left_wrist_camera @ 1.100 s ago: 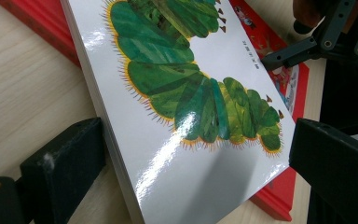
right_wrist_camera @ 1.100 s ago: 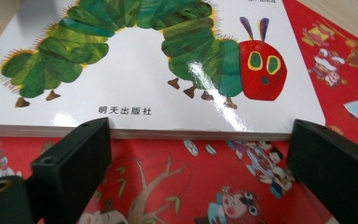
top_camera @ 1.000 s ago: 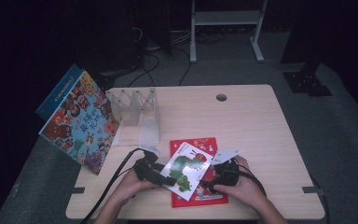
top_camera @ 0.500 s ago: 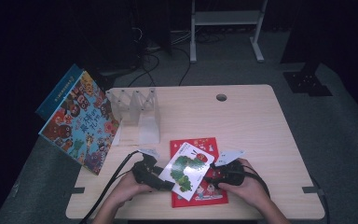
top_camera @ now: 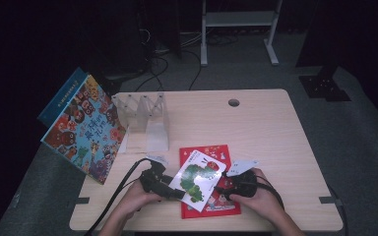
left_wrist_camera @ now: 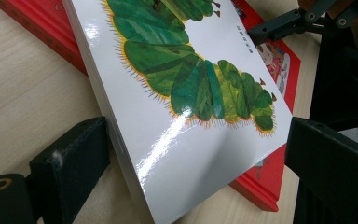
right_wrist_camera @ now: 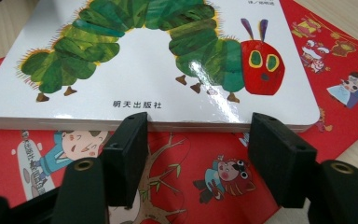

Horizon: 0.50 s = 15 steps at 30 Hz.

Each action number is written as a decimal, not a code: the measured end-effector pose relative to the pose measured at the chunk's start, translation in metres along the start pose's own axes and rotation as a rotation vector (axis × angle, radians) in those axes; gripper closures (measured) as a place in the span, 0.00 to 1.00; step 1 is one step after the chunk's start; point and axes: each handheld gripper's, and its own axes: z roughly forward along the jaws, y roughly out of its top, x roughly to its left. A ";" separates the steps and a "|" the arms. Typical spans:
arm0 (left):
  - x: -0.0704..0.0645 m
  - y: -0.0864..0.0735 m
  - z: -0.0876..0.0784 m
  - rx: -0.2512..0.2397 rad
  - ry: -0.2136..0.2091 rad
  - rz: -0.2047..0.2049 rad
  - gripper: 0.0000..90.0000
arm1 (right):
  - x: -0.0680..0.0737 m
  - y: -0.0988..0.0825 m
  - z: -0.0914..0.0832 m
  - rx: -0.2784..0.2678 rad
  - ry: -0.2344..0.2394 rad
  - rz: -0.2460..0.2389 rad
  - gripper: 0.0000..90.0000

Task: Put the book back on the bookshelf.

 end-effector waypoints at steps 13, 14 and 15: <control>-0.001 0.001 0.002 -0.034 -0.031 -0.003 0.07 | 0.000 -0.006 -0.003 -0.018 -0.021 0.014 0.37; -0.001 0.001 0.003 -0.031 -0.031 0.005 0.07 | 0.000 -0.006 -0.004 -0.016 -0.021 0.014 0.37; -0.001 0.001 0.004 -0.030 -0.033 0.011 0.07 | 0.000 -0.006 -0.004 -0.014 -0.021 0.016 0.39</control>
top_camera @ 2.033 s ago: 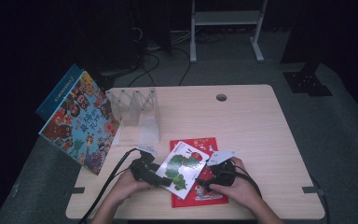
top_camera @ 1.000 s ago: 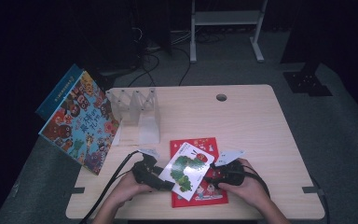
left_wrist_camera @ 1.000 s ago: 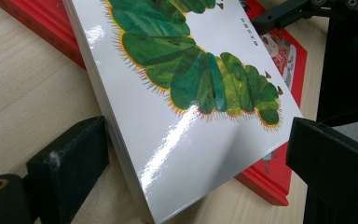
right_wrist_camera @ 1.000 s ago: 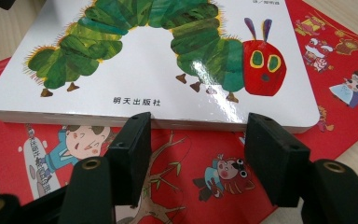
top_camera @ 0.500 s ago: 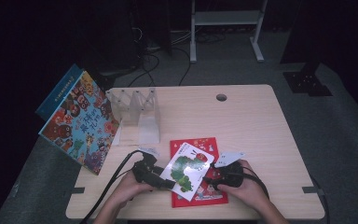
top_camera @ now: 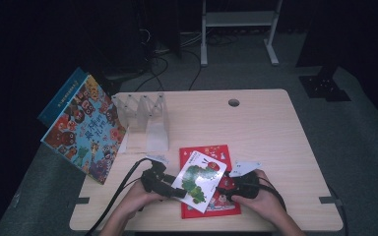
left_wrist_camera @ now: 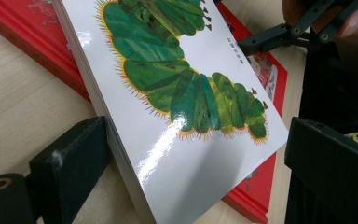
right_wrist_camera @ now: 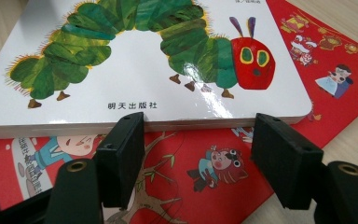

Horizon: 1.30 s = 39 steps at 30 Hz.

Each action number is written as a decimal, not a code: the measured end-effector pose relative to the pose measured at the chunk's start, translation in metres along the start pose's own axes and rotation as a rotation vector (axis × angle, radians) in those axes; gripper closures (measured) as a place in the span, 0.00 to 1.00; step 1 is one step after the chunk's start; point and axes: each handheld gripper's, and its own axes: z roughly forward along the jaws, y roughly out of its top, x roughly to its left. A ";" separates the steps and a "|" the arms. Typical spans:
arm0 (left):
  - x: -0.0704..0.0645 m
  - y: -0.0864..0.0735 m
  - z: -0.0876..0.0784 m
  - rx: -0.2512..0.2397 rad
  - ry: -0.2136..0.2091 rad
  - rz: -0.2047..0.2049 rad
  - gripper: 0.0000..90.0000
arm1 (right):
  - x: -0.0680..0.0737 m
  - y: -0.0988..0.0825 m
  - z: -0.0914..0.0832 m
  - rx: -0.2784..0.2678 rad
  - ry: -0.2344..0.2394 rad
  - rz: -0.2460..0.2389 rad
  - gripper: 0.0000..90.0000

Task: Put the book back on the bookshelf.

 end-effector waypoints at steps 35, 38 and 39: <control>0.001 -0.014 -0.016 0.056 0.146 0.010 0.06 | 0.036 0.016 0.018 -0.020 0.038 -0.031 0.56; 0.003 -0.012 -0.017 0.053 0.132 -0.027 0.04 | 0.038 0.016 0.019 -0.019 0.031 -0.031 0.54; 0.005 -0.013 -0.018 0.040 0.115 -0.044 0.04 | 0.037 0.016 0.019 -0.019 0.032 -0.030 0.54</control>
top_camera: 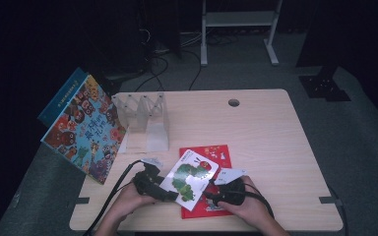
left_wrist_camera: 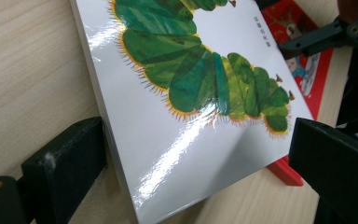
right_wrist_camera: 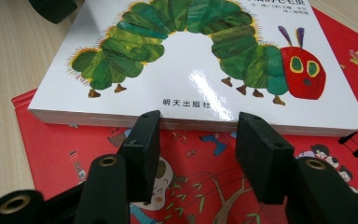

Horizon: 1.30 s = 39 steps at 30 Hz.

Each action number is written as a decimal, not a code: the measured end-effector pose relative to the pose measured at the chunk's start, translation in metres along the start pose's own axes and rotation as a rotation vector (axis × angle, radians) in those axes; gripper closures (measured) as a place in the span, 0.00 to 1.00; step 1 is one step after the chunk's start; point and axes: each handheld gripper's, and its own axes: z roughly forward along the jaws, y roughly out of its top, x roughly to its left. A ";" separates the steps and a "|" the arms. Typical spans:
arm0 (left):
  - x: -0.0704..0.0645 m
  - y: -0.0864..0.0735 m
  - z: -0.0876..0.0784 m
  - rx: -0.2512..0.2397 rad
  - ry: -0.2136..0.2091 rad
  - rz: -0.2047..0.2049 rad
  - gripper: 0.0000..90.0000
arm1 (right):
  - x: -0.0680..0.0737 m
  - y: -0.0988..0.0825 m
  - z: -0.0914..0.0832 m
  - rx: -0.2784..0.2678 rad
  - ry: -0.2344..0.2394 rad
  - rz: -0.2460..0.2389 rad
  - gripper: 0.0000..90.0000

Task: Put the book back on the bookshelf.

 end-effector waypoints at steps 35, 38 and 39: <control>0.003 -0.004 -0.004 -0.010 0.039 0.045 0.07 | 0.000 0.009 -0.020 -0.029 0.069 0.023 0.51; 0.004 -0.004 -0.006 -0.005 0.055 0.052 0.07 | 0.007 0.012 -0.016 -0.030 0.078 0.003 0.47; 0.004 -0.005 -0.007 0.001 0.064 0.051 0.07 | 0.008 0.012 -0.015 -0.030 0.076 0.000 0.47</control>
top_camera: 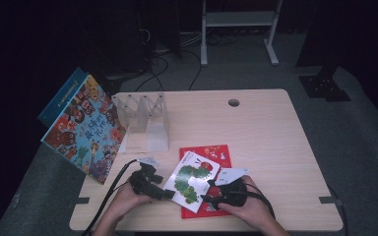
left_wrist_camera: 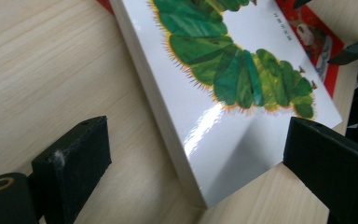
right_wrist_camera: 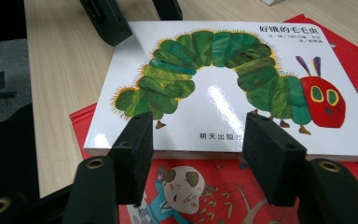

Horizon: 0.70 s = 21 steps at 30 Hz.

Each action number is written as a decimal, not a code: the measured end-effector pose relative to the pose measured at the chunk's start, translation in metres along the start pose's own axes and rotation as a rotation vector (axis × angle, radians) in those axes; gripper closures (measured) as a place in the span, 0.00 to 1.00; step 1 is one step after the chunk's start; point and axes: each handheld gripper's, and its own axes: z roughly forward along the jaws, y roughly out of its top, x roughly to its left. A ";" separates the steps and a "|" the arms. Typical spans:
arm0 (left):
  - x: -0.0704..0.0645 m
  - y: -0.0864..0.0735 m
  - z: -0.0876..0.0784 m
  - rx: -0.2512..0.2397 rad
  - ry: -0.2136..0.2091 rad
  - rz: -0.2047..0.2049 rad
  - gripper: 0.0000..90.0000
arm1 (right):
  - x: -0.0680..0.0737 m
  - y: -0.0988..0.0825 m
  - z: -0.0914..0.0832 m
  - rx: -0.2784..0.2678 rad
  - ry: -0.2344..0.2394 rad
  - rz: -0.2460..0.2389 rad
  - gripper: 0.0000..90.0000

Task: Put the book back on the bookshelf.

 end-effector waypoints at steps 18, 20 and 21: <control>0.005 -0.004 -0.007 0.009 0.042 0.004 0.07 | 0.018 -0.002 0.013 0.034 -0.008 -0.086 0.32; 0.006 -0.004 -0.008 0.006 0.042 0.000 0.07 | 0.018 -0.002 0.016 0.015 -0.012 -0.089 0.31; 0.007 -0.004 -0.008 0.003 0.041 -0.002 0.07 | 0.018 -0.002 0.017 0.008 -0.016 -0.089 0.31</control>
